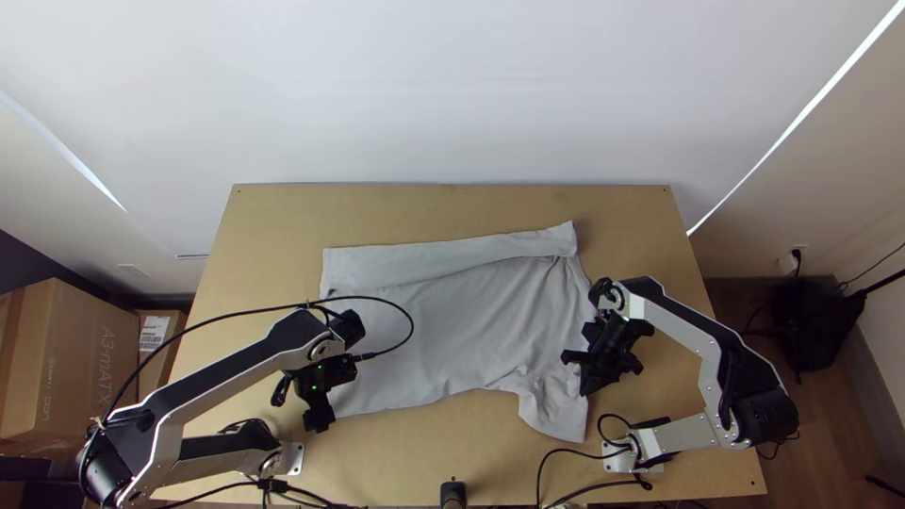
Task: Fold the t-shirt
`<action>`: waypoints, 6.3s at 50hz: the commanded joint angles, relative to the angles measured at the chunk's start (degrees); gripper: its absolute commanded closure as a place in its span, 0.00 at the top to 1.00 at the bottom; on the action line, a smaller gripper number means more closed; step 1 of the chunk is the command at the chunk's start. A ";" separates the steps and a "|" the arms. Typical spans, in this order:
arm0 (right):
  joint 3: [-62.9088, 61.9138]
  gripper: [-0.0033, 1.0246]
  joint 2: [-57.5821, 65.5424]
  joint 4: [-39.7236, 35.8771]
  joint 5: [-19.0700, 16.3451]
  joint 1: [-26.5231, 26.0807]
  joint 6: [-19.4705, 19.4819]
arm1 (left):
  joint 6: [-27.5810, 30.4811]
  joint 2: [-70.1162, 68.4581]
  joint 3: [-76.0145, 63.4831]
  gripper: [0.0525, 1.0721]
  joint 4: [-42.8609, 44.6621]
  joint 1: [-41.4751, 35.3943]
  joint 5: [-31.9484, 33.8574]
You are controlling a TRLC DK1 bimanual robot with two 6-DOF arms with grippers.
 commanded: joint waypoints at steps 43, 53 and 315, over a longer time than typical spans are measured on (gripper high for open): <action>6.44 0.03 -1.51 -4.05 0.17 -4.38 -0.23 | -2.63 -2.41 -1.78 0.02 6.88 2.67 12.13; 8.37 0.03 -1.43 -4.67 0.34 -6.58 -0.93 | -0.96 -6.54 -0.72 0.02 5.47 9.18 12.04; 48.54 0.96 -21.20 10.54 -12.58 -11.24 26.40 | -8.87 17.45 11.49 0.03 42.30 57.17 26.63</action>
